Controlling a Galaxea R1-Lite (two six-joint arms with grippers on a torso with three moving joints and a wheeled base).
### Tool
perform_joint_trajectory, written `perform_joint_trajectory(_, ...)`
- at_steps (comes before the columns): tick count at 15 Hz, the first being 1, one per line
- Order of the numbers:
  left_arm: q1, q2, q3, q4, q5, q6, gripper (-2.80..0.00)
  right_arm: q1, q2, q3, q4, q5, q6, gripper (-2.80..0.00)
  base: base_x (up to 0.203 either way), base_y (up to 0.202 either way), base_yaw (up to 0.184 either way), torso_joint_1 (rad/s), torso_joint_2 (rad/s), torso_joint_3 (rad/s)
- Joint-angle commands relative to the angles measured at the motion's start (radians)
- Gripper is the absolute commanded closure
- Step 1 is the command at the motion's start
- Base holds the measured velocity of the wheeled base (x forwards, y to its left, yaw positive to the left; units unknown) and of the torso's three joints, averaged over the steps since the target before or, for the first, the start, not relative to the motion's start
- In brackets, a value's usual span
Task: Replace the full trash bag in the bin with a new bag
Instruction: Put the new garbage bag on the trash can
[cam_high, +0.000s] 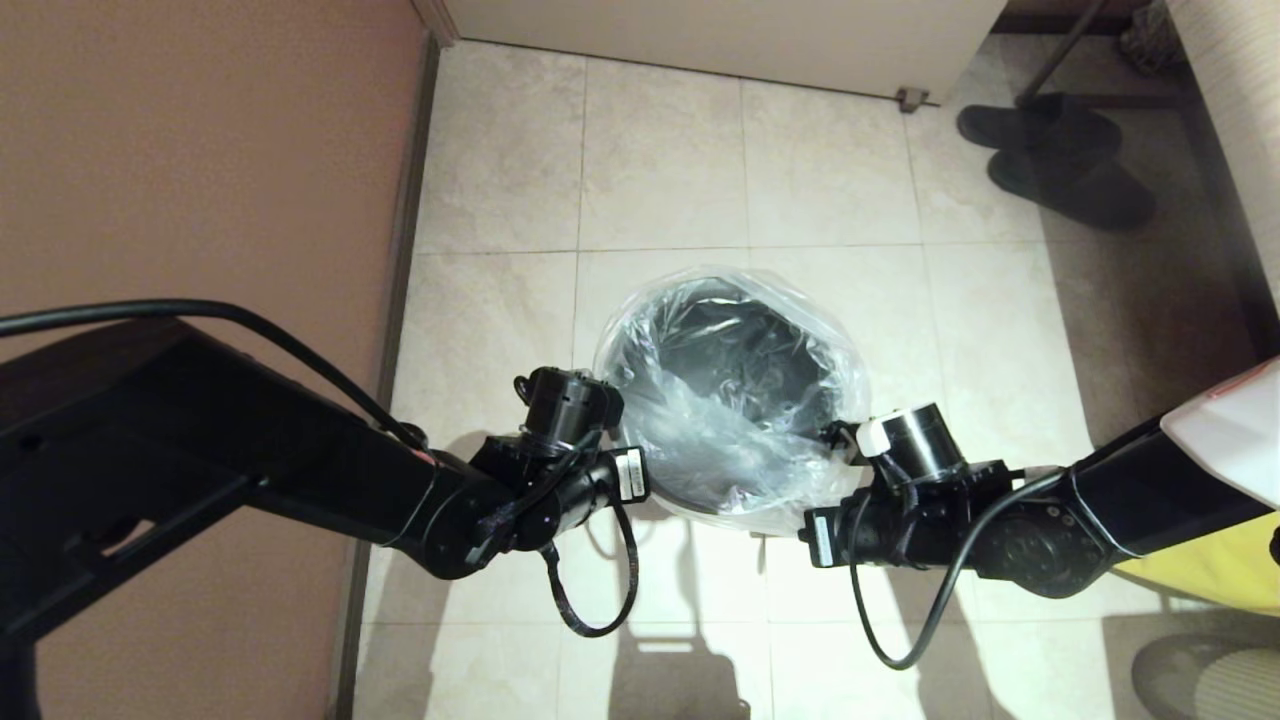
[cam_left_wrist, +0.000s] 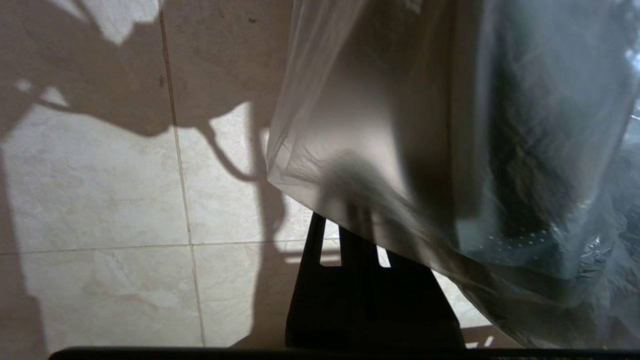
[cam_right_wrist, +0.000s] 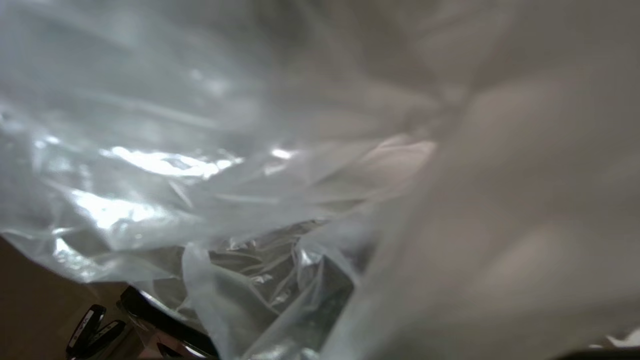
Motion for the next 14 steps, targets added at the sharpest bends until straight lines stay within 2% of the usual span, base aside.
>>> perform_joint_trajectory(1,0.001,0.014,-0.008,-0.002,0.003,-0.003,0.0,-0.003,-0.032,0.008,-0.003,0.0,-0.002,0.0,0.0,0.0,0.0,0.0,0.0,0.0)
perform_joint_trajectory(4,-0.001,0.029,-0.035,0.002,0.003,-0.003,0.0,-0.02,-0.058,0.031,-0.008,-0.003,-0.06,0.0,0.0,0.0,0.0,0.0,0.0,0.0)
perform_joint_trajectory(5,-0.003,0.034,-0.046,0.003,0.003,-0.001,0.0,-0.029,-0.063,0.031,-0.008,-0.006,-0.063,-2.8,0.0,0.0,0.0,0.0,0.0,0.0)
perform_joint_trajectory(7,-0.011,0.05,-0.076,0.006,0.003,0.019,0.0,-0.07,-0.102,0.033,-0.001,-0.005,-0.076,-2.8,0.0,0.0,0.0,0.0,0.0,0.0)
perform_joint_trajectory(14,-0.024,0.086,-0.118,0.035,0.004,0.025,0.0,-0.193,-0.283,0.038,0.145,0.018,-0.218,-2.8,0.0,0.0,0.0,0.0,0.0,0.0)
